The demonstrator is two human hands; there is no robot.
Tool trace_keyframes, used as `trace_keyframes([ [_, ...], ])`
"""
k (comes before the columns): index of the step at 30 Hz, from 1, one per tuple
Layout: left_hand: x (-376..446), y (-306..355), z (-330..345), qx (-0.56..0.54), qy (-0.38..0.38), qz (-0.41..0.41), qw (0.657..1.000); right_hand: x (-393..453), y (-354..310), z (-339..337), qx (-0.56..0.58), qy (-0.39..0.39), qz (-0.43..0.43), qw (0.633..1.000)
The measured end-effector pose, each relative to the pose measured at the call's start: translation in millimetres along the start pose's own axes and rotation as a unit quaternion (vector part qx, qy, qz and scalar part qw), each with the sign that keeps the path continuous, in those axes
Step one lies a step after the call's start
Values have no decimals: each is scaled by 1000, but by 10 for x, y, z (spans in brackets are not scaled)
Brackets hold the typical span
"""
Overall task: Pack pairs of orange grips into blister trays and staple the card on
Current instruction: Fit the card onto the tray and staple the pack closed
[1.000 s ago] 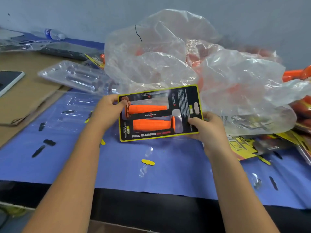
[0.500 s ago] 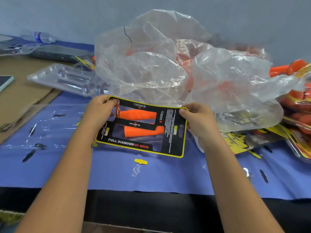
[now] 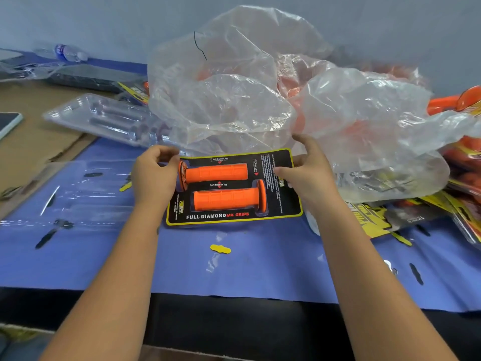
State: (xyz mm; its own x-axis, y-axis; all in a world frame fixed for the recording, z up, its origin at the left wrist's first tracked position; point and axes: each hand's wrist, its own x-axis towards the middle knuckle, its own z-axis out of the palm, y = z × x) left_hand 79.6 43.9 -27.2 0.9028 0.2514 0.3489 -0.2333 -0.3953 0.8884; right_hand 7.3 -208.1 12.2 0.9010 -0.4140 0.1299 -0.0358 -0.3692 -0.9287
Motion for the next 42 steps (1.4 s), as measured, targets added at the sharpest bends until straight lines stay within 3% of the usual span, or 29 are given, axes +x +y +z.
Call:
trace_keyframes([
  [5,-28,4,-32,54,21,46,997,78,30,56,-84,39,-33,995],
  [11,-63,70,-90,102,-78,45,991,30,73,116,-209,56,-77,973],
  [15,-163,118,-122,261,-171,132,941,-46,103,101,-320,80,-88,940],
  [18,-161,106,-120,330,-215,165,904,-90,109,39,-269,55,-43,961],
  [22,-133,51,-63,345,-234,199,887,-123,88,-10,-112,37,45,992],
  [24,-136,9,-32,328,-218,186,900,-139,99,-32,34,9,98,995],
  [27,-147,-48,18,354,-159,176,905,-209,145,27,161,-52,142,975],
  [29,-157,-70,47,371,-122,142,910,-266,180,140,196,-55,144,968],
  [32,-171,-97,72,332,-106,55,936,-275,223,294,189,9,137,972],
  [36,-78,-8,29,55,20,-86,995,-248,260,341,225,36,154,962],
  [38,-29,32,-42,-56,105,-150,981,-231,284,323,241,35,161,956],
  [42,-6,27,-164,-120,216,-175,953,-222,304,271,265,9,151,952],
])
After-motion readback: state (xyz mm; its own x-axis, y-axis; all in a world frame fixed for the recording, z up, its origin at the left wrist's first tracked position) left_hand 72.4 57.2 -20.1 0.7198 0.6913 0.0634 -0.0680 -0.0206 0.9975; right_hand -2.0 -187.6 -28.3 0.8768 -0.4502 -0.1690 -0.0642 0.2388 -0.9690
